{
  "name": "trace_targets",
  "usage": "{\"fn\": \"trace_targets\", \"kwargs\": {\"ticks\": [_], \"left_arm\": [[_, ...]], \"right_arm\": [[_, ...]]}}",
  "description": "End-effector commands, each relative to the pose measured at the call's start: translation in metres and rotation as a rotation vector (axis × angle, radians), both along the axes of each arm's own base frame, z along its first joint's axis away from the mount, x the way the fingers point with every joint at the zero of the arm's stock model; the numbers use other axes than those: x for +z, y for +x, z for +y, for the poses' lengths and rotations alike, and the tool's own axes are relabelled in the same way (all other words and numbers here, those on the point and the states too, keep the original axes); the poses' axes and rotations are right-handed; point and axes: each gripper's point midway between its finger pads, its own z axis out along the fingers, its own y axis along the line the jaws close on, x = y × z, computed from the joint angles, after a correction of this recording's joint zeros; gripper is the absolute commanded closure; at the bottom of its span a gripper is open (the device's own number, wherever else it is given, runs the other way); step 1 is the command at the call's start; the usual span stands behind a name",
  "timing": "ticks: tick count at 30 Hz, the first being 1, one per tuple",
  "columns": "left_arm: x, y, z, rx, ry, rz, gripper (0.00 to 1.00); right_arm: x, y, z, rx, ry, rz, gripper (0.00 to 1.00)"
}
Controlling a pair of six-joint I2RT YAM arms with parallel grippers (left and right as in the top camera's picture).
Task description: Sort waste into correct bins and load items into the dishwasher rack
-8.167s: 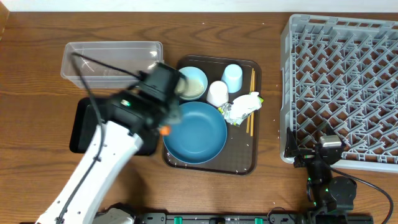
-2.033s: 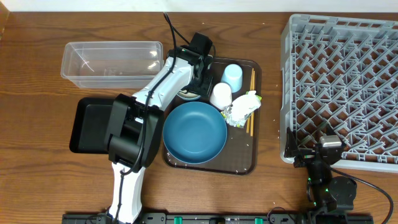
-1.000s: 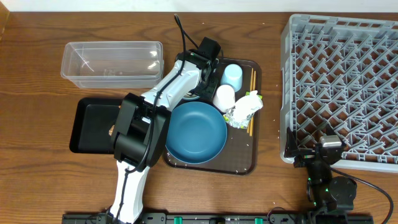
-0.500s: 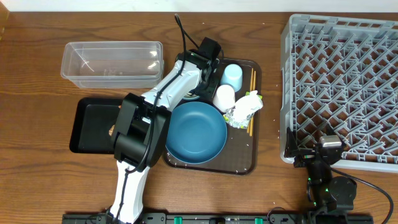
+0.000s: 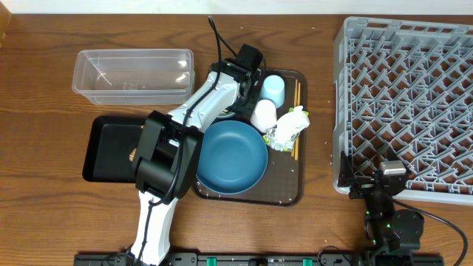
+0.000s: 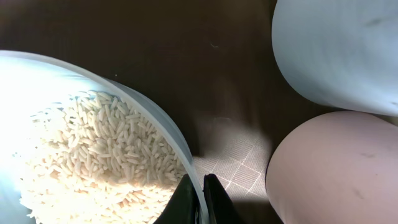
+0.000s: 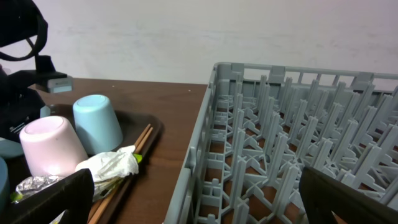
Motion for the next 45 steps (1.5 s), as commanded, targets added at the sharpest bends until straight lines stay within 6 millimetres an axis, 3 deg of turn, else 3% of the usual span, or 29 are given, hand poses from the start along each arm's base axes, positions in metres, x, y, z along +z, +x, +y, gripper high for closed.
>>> {"fn": "trace_targets", "kwargs": {"ticks": [1,7,21,30,31,37,45], "left_arm": [[-0.002,0.002,0.005,0.014,0.016,0.001,0.94],[0.011,0.004,0.003,0.013,0.003,-0.024,0.94],[0.065,0.005,-0.009,-0.003,-0.065,-0.121,0.94],[0.062,0.0,-0.007,-0.005,-0.054,-0.099,0.94],[0.061,-0.001,-0.007,-0.004,-0.052,-0.095,0.93],[0.05,-0.006,-0.014,-0.019,-0.079,-0.052,0.55],[0.032,-0.008,-0.014,-0.019,-0.064,-0.016,0.53]], "right_arm": [[0.0,0.0,-0.003,-0.013,0.011,0.001,0.01],[0.0,0.0,-0.003,-0.013,0.01,0.001,0.01],[0.0,0.0,-0.003,-0.013,0.01,0.0,0.01],[0.0,0.0,-0.003,-0.013,0.01,0.0,0.01],[0.0,0.0,-0.003,-0.013,0.01,0.0,0.01],[0.0,0.0,-0.003,-0.013,0.01,0.0,0.01],[0.0,0.0,-0.003,-0.013,0.011,0.001,0.01]]}}
